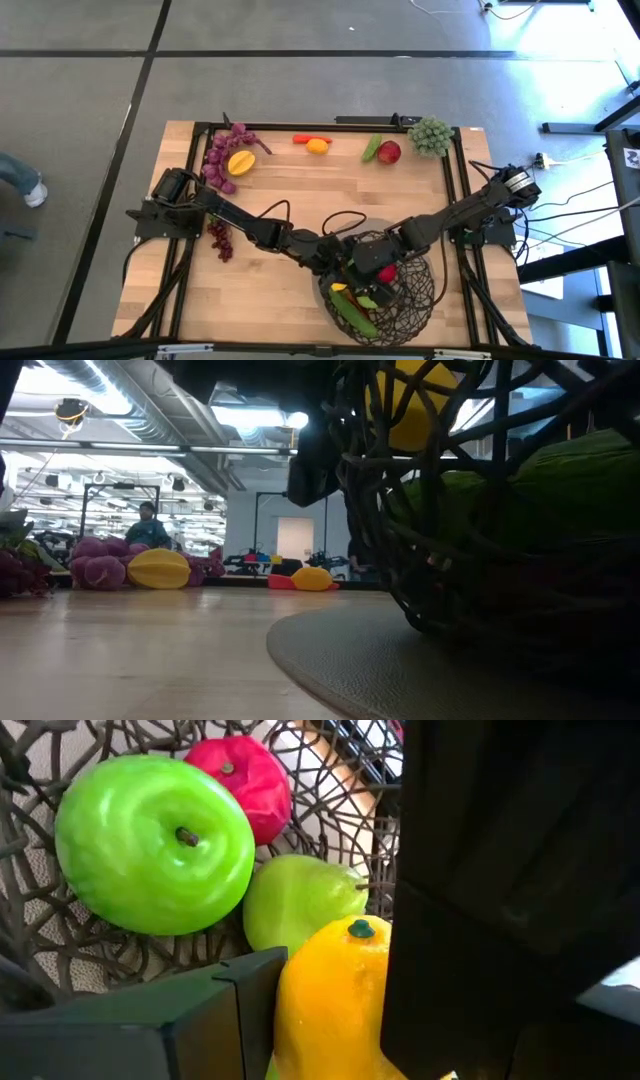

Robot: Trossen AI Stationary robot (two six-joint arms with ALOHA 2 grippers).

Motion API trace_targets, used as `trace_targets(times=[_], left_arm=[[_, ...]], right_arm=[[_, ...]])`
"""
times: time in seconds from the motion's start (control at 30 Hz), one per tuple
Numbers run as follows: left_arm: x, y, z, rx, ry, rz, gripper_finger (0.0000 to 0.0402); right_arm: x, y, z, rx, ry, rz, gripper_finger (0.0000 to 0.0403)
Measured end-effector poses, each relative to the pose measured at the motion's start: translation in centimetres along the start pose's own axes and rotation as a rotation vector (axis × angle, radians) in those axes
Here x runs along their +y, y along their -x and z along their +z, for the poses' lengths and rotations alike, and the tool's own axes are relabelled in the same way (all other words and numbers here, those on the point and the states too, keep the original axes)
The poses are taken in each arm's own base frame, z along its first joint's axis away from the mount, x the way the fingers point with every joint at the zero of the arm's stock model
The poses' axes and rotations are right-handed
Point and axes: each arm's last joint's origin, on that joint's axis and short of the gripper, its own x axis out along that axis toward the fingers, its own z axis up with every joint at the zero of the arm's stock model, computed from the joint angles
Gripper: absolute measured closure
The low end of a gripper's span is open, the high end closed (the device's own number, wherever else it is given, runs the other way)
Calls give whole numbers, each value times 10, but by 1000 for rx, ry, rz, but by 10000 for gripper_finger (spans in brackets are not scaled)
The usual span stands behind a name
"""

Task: Build produce basket
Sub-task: Put the bottom yellow lemon into the wire basket

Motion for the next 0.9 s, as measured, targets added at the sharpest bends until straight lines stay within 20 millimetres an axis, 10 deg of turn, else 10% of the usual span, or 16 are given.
trace_targets(times=[0.9], left_arm=[[-2, 0, 0, 82, -3, -71, 205]], right_arm=[[9, -7, 1, 1, 46, -24, 37]])
